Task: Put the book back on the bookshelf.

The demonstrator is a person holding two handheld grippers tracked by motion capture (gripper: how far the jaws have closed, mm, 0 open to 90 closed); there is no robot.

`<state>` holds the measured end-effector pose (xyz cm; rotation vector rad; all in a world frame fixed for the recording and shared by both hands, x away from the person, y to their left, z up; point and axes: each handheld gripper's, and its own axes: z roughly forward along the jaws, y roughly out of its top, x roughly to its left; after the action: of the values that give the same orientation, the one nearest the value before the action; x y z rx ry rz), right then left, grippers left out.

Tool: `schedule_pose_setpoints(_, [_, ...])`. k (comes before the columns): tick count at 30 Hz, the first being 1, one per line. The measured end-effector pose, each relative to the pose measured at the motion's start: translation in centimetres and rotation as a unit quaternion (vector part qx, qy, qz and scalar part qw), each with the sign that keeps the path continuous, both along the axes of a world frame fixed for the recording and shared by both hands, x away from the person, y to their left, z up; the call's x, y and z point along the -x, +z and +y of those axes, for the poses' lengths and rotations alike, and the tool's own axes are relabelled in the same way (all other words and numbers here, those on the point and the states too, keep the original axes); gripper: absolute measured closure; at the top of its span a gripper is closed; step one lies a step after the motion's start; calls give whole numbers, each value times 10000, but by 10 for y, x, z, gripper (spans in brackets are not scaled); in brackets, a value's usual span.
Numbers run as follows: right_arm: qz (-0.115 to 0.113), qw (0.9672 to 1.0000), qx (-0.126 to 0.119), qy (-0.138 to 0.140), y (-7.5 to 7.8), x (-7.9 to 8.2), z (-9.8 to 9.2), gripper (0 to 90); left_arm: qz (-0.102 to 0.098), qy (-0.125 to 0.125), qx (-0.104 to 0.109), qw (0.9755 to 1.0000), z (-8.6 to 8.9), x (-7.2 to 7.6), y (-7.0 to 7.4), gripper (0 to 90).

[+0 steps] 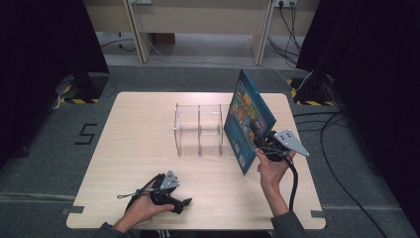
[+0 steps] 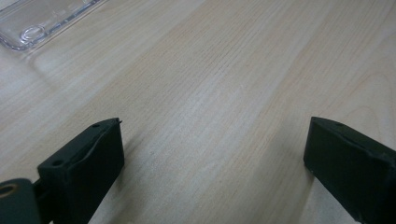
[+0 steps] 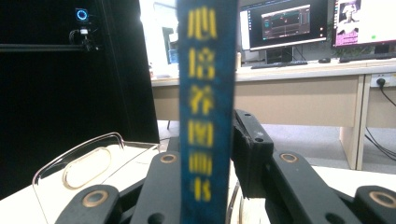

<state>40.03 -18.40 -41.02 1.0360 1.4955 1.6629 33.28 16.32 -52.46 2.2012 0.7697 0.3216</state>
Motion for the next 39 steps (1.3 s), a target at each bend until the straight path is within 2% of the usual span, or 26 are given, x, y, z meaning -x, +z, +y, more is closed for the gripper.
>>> schedule_pose_setpoints(6, [58, 10000, 7, 11, 0, 0, -1, 707, -5, 5, -2, 10000, 0, 0, 0, 41])
schedule_pose_setpoints(8, [61, 10000, 18, 13, 0, 1, -2, 656, -4, 6, 0, 10000, 0, 0, 0, 41])
schedule_pose_setpoints(21, [155, 9997, -56, 157, 2, 13, -11, 528, -5, 5, -1, 10000, 0, 0, 0, 42])
schedule_pose_setpoints(23, [161, 9996, -89, 213, 2, 16, -14, 527, -3, -8, 4, 10000, 0, 0, 0, 42])
schedule_pose_setpoints(27, [150, 9993, 153, 295, 1, 22, -14, 515, 2, -14, 10, 10000, 0, 1, 0, 42])
schedule_pose_setpoints(35, [212, 9989, 194, 365, -2, 30, -20, 497, 3, -14, 9, 10000, 0, 1, 0, 42])
schedule_pose_setpoints(39, [242, 9989, 135, 387, -3, 35, -25, 472, 3, -15, 9, 10000, 0, 1, 0, 42])
